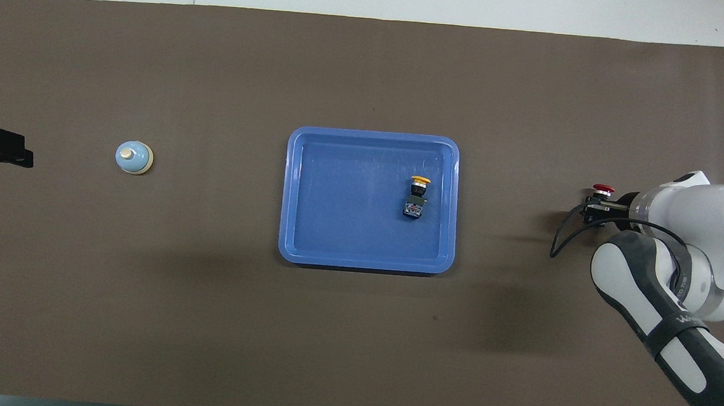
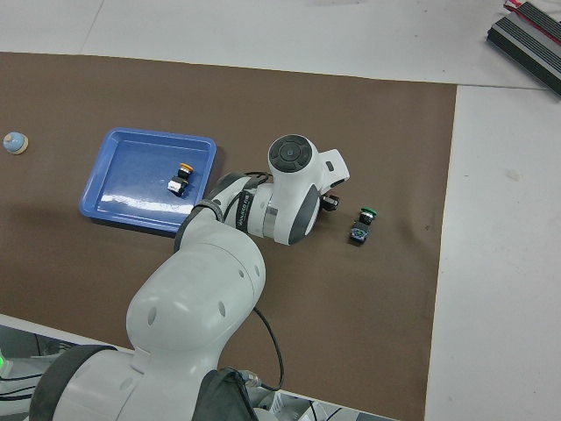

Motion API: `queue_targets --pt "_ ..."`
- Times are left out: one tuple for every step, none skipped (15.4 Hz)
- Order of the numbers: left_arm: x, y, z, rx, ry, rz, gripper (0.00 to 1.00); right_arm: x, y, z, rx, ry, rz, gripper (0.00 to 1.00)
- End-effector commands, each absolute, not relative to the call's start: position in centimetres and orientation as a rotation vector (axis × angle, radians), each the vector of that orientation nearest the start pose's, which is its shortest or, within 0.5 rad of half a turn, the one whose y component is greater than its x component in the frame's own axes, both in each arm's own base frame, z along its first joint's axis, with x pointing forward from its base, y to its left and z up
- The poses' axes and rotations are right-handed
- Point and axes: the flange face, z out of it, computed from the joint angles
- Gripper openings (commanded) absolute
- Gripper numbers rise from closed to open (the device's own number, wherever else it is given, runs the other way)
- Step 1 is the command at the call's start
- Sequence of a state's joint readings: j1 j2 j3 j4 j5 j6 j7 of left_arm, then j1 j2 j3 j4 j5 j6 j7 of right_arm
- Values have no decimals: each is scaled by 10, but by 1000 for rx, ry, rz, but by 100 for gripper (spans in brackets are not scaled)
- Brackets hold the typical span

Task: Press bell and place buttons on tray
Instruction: 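Carry the red button into the tray beside the yellow one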

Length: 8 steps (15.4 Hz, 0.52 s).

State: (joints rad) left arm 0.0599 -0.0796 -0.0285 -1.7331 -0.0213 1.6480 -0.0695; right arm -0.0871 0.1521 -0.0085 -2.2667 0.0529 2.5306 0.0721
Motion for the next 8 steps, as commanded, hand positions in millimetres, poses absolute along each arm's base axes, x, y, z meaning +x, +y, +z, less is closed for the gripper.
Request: queue_targets --pt "535 14 602 -3146 -153 20 100 569 -22 345 -3093 269 -127 0" --pt "535 14 602 -3146 -153 20 100 578 3 360 -3088 284 -103 0" --pt "535 14 602 -3146 -153 20 100 585 26 372 -3080 324 -89 0" --pt "535 14 602 -3146 -153 20 100 592 58 380 -3076 348 -71 0" --pt "535 14 602 -3146 -153 20 100 594 90 389 -3071 362 -69 0" --pt "535 14 602 -3146 -153 20 100 594 114 396 -3065 367 -81 0" --pt "535 14 602 -3146 -153 20 100 592 138 398 -3066 334 -86 0" --pt "535 14 602 -3146 -151 20 100 590 162 399 -3065 288 -94 0"
